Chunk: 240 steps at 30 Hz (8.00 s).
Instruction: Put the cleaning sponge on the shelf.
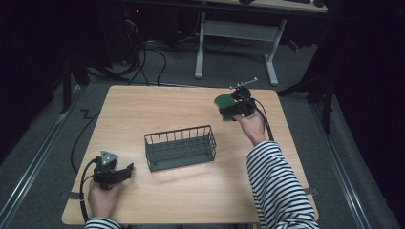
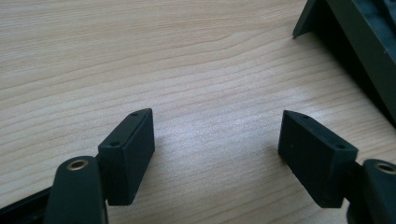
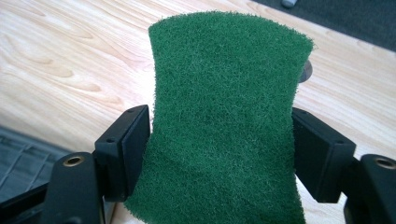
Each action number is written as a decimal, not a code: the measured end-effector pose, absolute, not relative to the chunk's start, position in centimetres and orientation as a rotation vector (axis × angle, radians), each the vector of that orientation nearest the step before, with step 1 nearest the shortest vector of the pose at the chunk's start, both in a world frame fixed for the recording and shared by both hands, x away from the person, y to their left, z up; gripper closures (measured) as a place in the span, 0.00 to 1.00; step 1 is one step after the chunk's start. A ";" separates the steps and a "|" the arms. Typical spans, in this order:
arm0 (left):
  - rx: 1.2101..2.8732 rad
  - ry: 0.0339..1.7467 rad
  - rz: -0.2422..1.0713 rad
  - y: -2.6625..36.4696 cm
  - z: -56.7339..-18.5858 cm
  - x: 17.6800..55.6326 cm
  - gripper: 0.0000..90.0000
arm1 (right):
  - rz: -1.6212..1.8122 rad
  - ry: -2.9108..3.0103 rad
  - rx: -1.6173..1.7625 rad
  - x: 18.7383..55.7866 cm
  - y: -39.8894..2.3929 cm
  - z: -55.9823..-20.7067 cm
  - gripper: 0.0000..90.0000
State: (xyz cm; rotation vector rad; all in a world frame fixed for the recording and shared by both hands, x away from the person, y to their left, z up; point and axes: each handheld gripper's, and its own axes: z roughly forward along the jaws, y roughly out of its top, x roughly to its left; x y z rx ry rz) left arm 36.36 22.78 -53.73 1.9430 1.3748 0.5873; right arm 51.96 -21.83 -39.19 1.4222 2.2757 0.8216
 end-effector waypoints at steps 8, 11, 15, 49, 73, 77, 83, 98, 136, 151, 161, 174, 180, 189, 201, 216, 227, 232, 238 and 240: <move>1.944 1.374 0.588 22.8 -53.7 36.4 0.31 | 0.867 2.308 1.356 49.9 -21.5 -38.2 0.30; 1.942 1.375 0.586 22.8 -53.7 36.4 0.31 | 0.900 2.322 1.329 49.0 -21.2 -37.8 0.30; 1.942 1.374 0.585 22.8 -53.7 36.4 0.31 | 0.922 2.346 1.280 47.8 -20.3 -37.6 0.30; 1.931 1.375 0.570 23.0 -53.7 36.4 0.30 | 0.893 2.516 1.102 45.4 -12.0 -40.4 0.30; 1.934 1.372 0.563 23.0 -53.7 36.4 0.30 | 0.824 2.523 1.122 45.0 -11.8 -42.3 0.30; 1.934 1.372 0.565 23.0 -53.7 36.4 0.30 | 0.814 2.516 1.107 44.8 -11.8 -42.5 0.30; 1.931 1.373 0.567 23.0 -53.7 36.4 0.30 | 0.768 2.512 1.091 44.5 -11.5 -42.8 0.30; 1.932 1.373 0.569 22.9 -53.7 36.4 0.30 | 0.741 2.546 1.090 44.2 -11.6 -43.8 0.31; 1.938 1.373 0.573 22.8 -53.7 36.4 0.30 | 0.933 2.459 1.155 43.0 -14.4 -41.4 0.18; 1.939 1.375 0.582 22.8 -53.7 36.4 0.30 | 1.038 2.343 1.206 41.9 -18.4 -39.8 0.21; 1.937 1.375 0.580 22.8 -53.7 36.4 0.30 | 1.086 2.279 1.255 40.6 -21.7 -39.1 0.23; 1.935 1.376 0.579 22.8 -53.7 36.4 0.30 | 1.118 2.182 1.315 38.5 -25.9 -38.6 0.27; 1.938 1.376 0.581 22.8 -53.7 36.4 0.30 | 1.140 2.141 1.318 37.7 -27.1 -38.0 0.27; 1.939 1.376 0.580 22.8 -53.7 36.4 0.30 | 1.155 2.088 1.352 36.1 -29.5 -38.0 0.30; 1.933 1.379 0.574 22.8 -53.7 36.3 0.30 | 1.179 2.041 1.424 34.6 -32.2 -39.5 0.32; 1.924 1.383 0.570 22.9 -53.7 36.3 0.30 | 1.179 2.014 1.492 33.6 -34.3 -42.5 0.33; 1.925 1.384 0.570 22.9 -53.7 36.3 0.30 | 1.159 2.004 1.572 33.4 -34.6 -45.9 0.34; 1.924 1.384 0.571 22.9 -53.7 36.3 0.30 | 1.148 1.997 1.589 33.4 -34.9 -47.1 0.35; 1.924 1.384 0.570 22.9 -53.7 36.3 0.30 | 1.116 1.998 1.619 33.6 -34.9 -48.1 0.35; 1.923 1.384 0.570 22.9 -53.7 36.3 0.30 | 1.116 1.992 1.629 33.7 -34.8 -48.5 0.35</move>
